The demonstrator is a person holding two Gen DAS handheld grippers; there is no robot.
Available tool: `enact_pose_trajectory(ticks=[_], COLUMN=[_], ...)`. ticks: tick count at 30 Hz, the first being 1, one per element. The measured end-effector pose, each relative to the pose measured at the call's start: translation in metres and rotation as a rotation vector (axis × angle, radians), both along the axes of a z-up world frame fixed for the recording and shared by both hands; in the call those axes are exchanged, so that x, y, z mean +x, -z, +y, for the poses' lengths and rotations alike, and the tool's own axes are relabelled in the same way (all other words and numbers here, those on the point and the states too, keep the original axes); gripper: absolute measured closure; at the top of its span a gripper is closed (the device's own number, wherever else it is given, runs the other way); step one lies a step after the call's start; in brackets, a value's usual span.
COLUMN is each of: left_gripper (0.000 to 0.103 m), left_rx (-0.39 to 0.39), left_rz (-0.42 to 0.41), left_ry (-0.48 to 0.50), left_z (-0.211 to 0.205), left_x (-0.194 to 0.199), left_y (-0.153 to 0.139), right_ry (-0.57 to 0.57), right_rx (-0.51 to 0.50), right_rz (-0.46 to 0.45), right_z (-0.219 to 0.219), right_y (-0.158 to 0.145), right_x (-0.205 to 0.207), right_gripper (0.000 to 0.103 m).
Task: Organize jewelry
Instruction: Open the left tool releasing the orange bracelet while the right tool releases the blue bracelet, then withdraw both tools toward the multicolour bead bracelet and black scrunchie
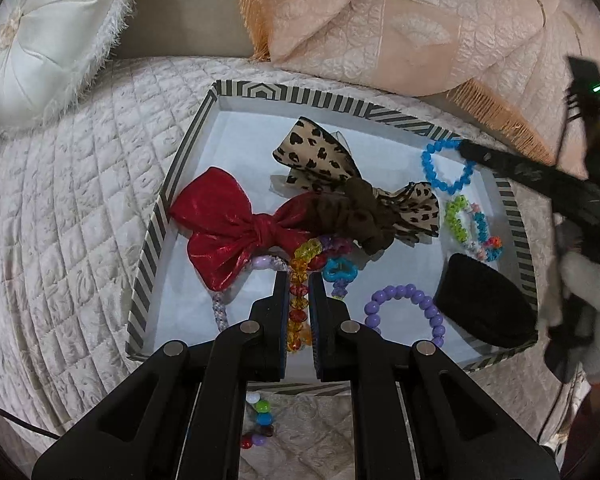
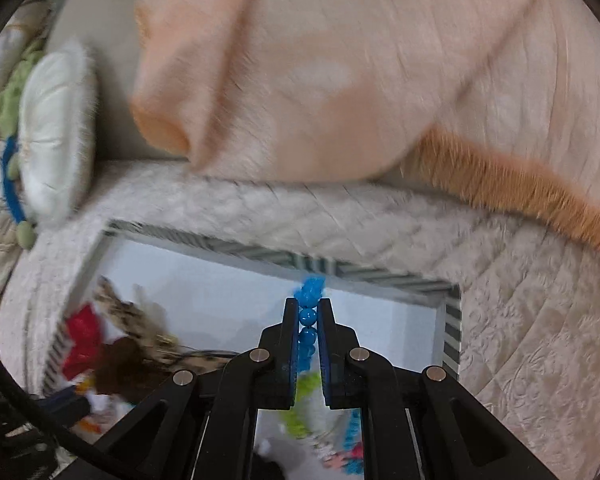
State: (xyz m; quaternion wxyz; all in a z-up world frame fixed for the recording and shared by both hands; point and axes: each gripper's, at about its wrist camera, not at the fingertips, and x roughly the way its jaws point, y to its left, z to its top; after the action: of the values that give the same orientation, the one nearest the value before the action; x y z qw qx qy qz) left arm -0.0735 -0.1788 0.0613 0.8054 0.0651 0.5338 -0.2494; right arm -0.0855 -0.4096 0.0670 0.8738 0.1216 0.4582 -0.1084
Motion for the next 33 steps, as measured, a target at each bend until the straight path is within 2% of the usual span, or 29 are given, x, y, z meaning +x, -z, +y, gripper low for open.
enact_pose_trajectory(ticks=[4,5,6,7,8,10,12,15,20,33], left_gripper=[0.095,0.094,0.094,0.091,0.088,0.059,0.051,0.051,0.051,0.051], left_rx=[0.014,0.018,0.026,0.033,0.045,0.050,0.031,0.034,0.047,0.073], left_rz=[-0.015,-0.017,-0.016,-0.014,-0.017,-0.024,-0.028,-0.046,-0.092,-0.207], left_ry=[0.002,-0.001,-0.004,-0.005,-0.005,-0.005,-0.010,-0.010,-0.018,-0.035], left_z=[-0.003,-0.004,-0.004,-0.005,-0.006,-0.006,-0.004,-0.001,0.007,0.043], left_x=[-0.002,-0.002,-0.003,-0.002,-0.003,-0.005,-0.009,-0.016,-0.035,-0.096], left_y=[0.003,0.003,0.004,0.004,0.004,0.003,0.000,-0.008,-0.022,-0.046], right_ry=[0.027,0.032,0.035,0.032,0.024,0.012,-0.003,-0.018,-0.015,-0.031], right_rx=[0.054,0.054,0.050,0.047,0.042,0.031,0.033,0.028,-0.043,-0.041], right_rz=[0.023,0.026,0.025,0.019,0.007,-0.007,-0.025,-0.053,-0.092,-0.097], right_z=[-0.011,-0.012,-0.012,-0.011,-0.009,-0.007,-0.001,0.011,0.037,0.099], right_y=[0.012,0.012,0.010,0.007,0.002,-0.006,-0.015,-0.029,-0.046,-0.047], right_x=[-0.006,-0.009,-0.013,-0.017,-0.022,-0.030,-0.041,-0.062,-0.103,-0.185], right_gripper=[0.094,0.089,0.075,0.069,0.068,0.068,0.068,0.068,0.068,0.067])
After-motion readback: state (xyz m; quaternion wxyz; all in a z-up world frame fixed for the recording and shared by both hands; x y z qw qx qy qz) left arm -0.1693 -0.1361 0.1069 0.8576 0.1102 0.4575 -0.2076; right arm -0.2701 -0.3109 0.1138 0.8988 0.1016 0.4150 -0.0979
